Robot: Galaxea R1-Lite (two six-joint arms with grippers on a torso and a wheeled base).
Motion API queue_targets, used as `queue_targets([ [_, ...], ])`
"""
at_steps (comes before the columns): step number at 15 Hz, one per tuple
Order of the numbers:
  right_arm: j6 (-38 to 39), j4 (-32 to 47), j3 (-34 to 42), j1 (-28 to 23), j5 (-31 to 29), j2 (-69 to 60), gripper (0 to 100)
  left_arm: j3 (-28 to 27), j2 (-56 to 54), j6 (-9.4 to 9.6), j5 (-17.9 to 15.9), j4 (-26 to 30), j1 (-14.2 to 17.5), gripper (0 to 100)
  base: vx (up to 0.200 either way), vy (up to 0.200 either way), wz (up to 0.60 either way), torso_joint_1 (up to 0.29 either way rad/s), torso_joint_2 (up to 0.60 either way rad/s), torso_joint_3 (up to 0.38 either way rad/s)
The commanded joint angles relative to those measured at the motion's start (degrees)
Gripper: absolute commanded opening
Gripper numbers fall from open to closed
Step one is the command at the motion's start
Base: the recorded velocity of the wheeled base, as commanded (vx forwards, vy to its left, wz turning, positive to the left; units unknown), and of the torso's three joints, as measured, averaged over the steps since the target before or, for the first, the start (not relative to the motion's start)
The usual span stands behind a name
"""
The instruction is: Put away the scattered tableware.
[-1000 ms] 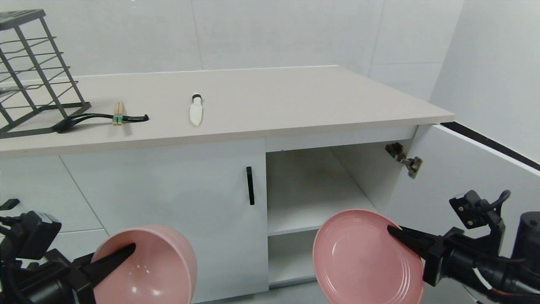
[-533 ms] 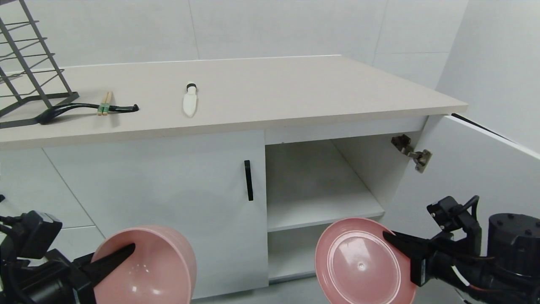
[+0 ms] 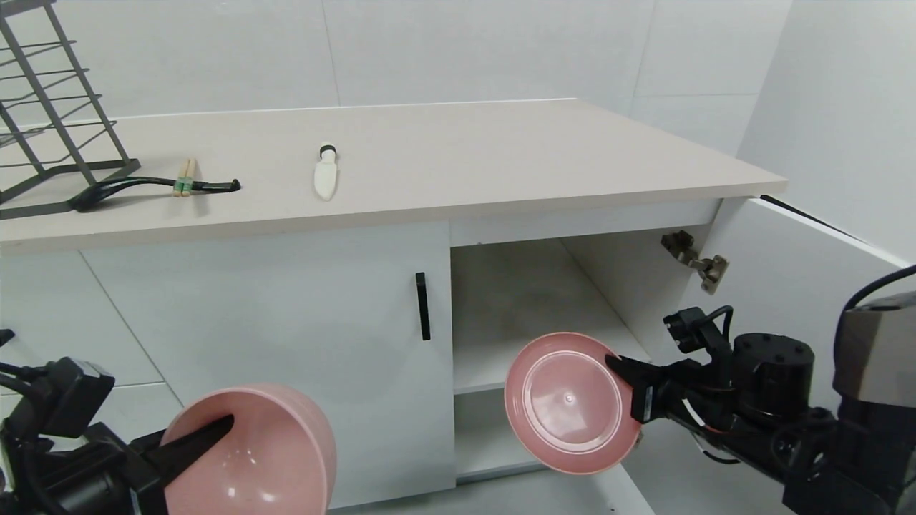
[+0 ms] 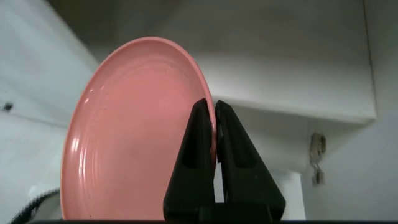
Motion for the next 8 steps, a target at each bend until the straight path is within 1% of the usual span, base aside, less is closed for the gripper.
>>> queue_targets([
  [1, 0.0, -0.2, -4.1, -0.1, 0.1, 7.8, 0, 0.0, 0.2, 0.02, 0.0, -0.1, 0.0, 0, 0.0, 0.0, 0.0, 0.0, 0.0, 0.0],
  [2, 0.0, -0.2, -5.4, -0.1, 0.1, 8.3, 0, 0.0, 0.1, -0.07, 0.0, 0.0, 0.0, 0, 0.0, 0.0, 0.0, 0.0, 0.0, 0.0],
  [4, 2.0, -0.2, -10.8, 0.0, -0.2, 9.2, 0, 0.0, -0.4, -0.34, 0.0, 0.2, 0.2, 0, 0.2, 0.0, 0.0, 0.005, 0.0, 0.005],
  [7, 5.4, -0.2, -15.3, -0.2, -1.7, 11.8, 0, 0.0, -0.4, -0.25, 0.0, 0.2, 0.0, 0, 0.2, 0.0, 0.0, -0.006, 0.0, 0.004],
  [8, 5.5, -0.2, -15.4, -0.5, -1.7, 12.6, 0, 0.0, -0.4, -0.25, 0.0, 0.1, 0.0, 0, 0.0, 0.0, 0.0, 0.0, 0.0, 0.0],
])
